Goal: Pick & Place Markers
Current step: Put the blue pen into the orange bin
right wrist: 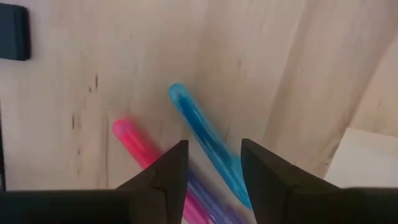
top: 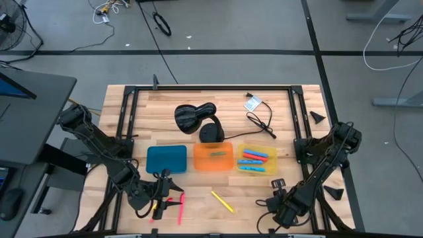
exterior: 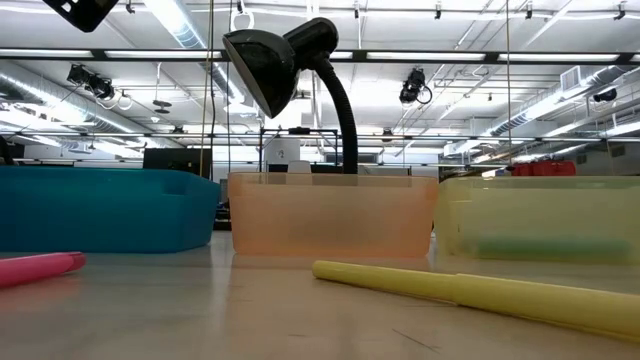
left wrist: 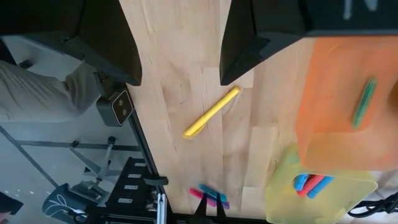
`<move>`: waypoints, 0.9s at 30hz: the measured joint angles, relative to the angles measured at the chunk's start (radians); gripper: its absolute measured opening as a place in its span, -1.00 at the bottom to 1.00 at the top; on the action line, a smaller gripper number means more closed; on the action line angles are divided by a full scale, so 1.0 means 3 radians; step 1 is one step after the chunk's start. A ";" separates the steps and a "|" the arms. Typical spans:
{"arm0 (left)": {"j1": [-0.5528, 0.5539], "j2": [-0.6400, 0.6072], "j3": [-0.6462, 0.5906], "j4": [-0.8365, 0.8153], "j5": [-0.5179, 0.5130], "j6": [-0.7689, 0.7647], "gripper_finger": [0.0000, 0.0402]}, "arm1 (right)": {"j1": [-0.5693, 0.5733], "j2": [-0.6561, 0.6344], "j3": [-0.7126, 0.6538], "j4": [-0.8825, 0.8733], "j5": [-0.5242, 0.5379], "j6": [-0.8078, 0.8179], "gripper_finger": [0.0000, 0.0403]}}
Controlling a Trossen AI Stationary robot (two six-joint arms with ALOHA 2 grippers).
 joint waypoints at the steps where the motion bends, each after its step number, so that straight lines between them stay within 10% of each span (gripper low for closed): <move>1: 0.0000 0.0000 0.0000 0.0000 0.0000 0.0000 0.11 | 0.0000 0.0000 0.0000 0.0008 0.0000 -0.0002 -0.27; 17: 0.0000 0.0000 0.0000 0.0000 0.0016 -0.0006 0.11 | -0.0003 0.0163 0.0010 0.0146 0.0012 -0.0053 -0.31; 27: 0.0000 0.0000 0.0000 0.0000 0.0047 -0.0007 0.11 | -0.0003 0.0169 0.0006 0.0198 0.0000 0.0006 -0.88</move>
